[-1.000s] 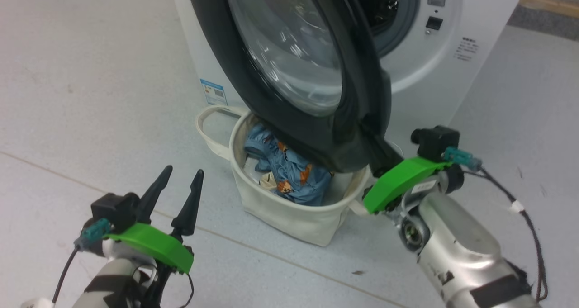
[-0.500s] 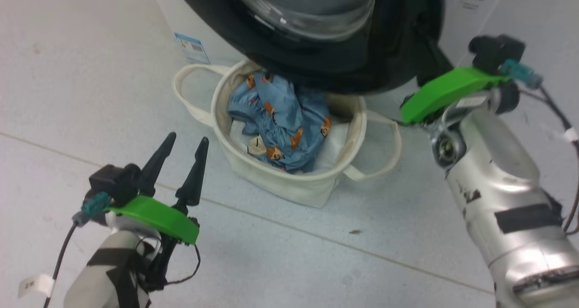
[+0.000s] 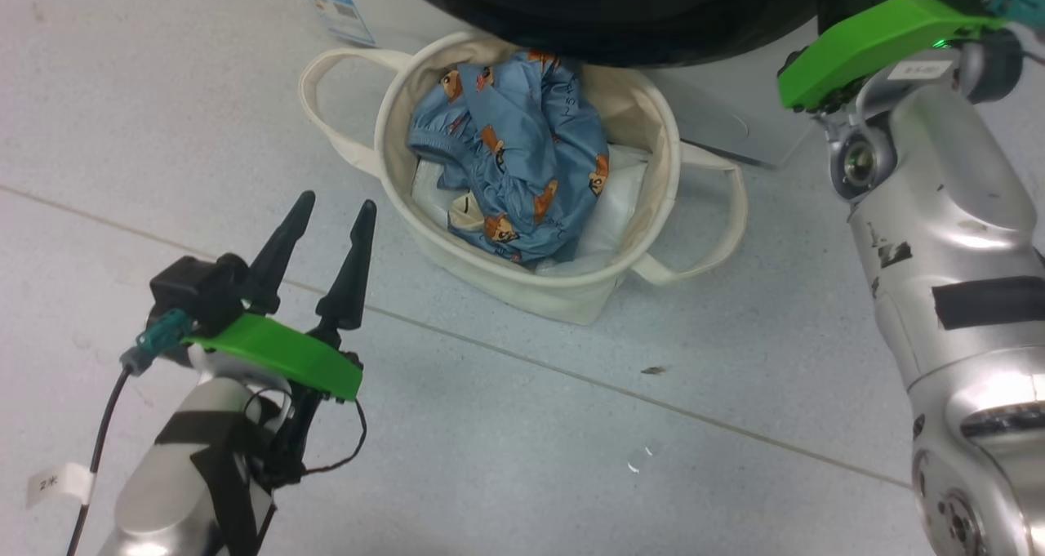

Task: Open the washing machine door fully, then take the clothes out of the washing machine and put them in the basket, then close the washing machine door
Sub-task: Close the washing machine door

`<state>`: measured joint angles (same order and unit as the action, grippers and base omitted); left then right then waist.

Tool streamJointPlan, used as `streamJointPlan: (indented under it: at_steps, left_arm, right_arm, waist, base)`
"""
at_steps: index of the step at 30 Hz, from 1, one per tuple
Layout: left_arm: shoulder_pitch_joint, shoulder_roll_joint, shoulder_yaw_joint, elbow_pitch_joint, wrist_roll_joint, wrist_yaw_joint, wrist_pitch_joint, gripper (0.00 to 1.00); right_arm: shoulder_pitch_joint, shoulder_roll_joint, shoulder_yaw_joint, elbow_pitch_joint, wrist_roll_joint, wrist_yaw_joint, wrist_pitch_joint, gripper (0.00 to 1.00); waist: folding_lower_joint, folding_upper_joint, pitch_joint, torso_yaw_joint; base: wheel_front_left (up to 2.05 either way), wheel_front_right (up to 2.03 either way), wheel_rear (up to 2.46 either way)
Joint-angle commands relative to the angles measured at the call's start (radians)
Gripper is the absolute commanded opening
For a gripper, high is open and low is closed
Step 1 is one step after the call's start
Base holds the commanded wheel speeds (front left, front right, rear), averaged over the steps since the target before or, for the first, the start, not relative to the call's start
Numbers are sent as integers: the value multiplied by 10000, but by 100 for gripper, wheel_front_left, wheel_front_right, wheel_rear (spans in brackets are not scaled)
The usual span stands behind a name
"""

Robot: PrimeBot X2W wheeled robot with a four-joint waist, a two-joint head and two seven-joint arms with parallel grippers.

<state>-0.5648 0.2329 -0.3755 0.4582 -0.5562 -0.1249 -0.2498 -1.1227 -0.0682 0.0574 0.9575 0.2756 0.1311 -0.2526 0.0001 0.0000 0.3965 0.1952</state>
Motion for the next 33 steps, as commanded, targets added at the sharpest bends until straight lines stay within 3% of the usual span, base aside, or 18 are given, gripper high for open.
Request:
streamJointPlan:
  at_steps: [1, 25, 26, 27, 33]
  left_arm:
    - [-332, 254, 334, -299, 111, -57, -120, 100]
    - [-291, 405, 542, -382, 99, -57, -120, 100]
    - [-282, 417, 576, -378, 97, -57, -120, 100]
    - [-263, 432, 612, -361, 100, -57, -120, 100]
    - [-120, 675, 694, -308, 243, -57, -120, 100]
  right_arm:
    - [-365, 179, -15, -220, -103, -4, -91, 0]
    - [-663, 179, -1254, 0, -564, -4, -91, 0]
    - [-635, 179, -1236, 4, -511, -4, -91, 31]
    - [-576, 179, -1160, 66, -469, -4, -91, 100]
    - [-141, 179, -722, 54, -225, -4, -91, 100]
  waist:
    - [-1, 0, 72, 29]
    - [-1, 0, 198, 17]
    - [-1, 0, 158, 5]
    - [-1, 0, 92, -15]
    - [-1, 0, -366, -172]
  base:
    - [0, 0, 0]
    - [0, 0, 0]
    - [0, 0, 0]
    - [0, 0, 0]
    - [0, 0, 0]
